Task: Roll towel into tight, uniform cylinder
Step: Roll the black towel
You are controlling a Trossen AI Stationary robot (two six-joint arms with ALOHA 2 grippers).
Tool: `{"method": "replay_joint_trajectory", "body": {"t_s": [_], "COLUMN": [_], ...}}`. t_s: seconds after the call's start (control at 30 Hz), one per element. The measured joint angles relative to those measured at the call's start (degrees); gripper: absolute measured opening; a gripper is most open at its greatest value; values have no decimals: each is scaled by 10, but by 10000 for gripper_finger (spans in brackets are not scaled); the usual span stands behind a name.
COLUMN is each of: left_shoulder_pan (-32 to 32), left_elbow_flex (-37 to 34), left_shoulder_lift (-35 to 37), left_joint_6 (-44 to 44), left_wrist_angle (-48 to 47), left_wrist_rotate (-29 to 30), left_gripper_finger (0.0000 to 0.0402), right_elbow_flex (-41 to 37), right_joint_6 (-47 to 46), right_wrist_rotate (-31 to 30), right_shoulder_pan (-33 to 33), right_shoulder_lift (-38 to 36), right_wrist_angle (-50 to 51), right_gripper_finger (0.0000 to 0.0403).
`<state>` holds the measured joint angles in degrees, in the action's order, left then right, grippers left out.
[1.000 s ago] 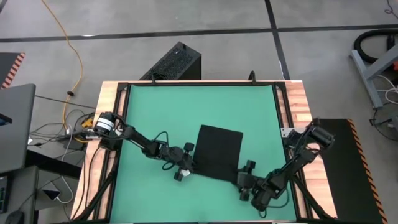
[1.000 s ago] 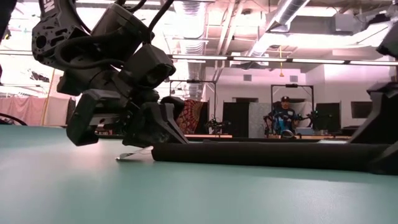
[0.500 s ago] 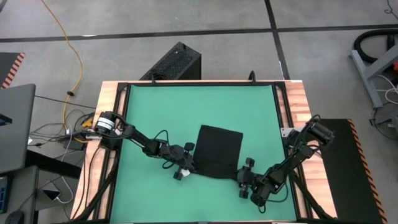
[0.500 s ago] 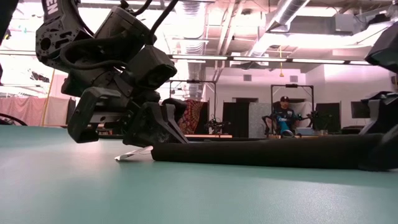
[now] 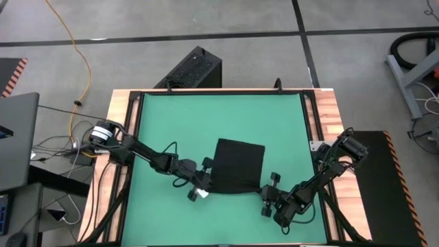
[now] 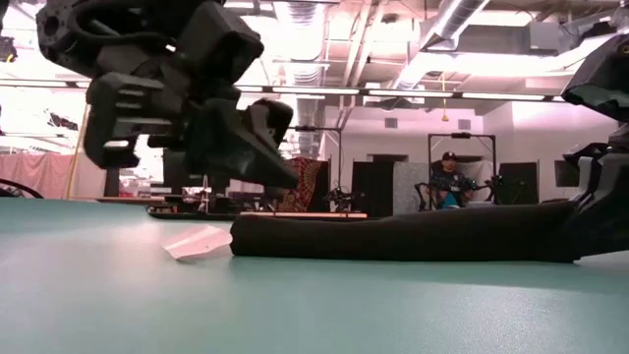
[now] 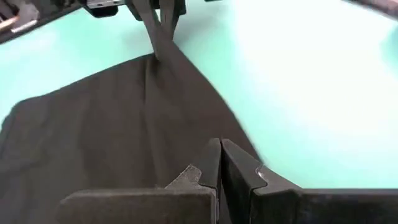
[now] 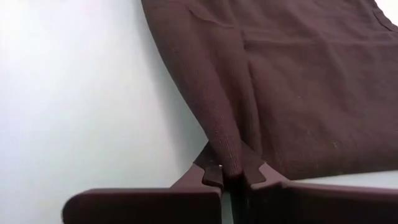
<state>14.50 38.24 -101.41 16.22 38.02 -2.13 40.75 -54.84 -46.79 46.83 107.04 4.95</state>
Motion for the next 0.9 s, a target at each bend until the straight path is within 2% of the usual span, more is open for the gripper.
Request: {"method": "replay_joint_trajectory", "body": {"t_s": [0.17, 0.3, 0.4, 0.53, 0.7, 0.8, 0.9], "left_shoulder_pan": [-25, -36, -38, -40, -40, -40, -40], "left_elbow_flex": [-4, -4, -2, -1, 0, 0, 0], "left_shoulder_lift": [-31, -87, -124, -147, -145, -145, -145], "left_joint_6": [8, 4, -11, -44, -84, -104, -122], "left_wrist_angle": [35, 73, 111, 110, 75, 67, 67], "left_wrist_rotate": [-1, -4, -4, -14, -30, -57, -82], "left_gripper_finger": [0, 0, 0, 0, 0, 0, 0], "right_elbow_flex": [1, 1, 4, 17, 19, 19, 18], "right_joint_6": [-1, -1, 1, 18, -86, -108, -164], "right_wrist_rotate": [4, 5, 6, 14, 54, 65, 105], "right_shoulder_pan": [0, 0, 2, 11, 5, 0, -17], "right_shoulder_lift": [0, 0, -1, -15, -53, -82, -118], "right_wrist_angle": [1, 0, 0, 10, 56, 53, 72], "right_gripper_finger": [16, 16, 16, 16, 16, 16, 16]}}
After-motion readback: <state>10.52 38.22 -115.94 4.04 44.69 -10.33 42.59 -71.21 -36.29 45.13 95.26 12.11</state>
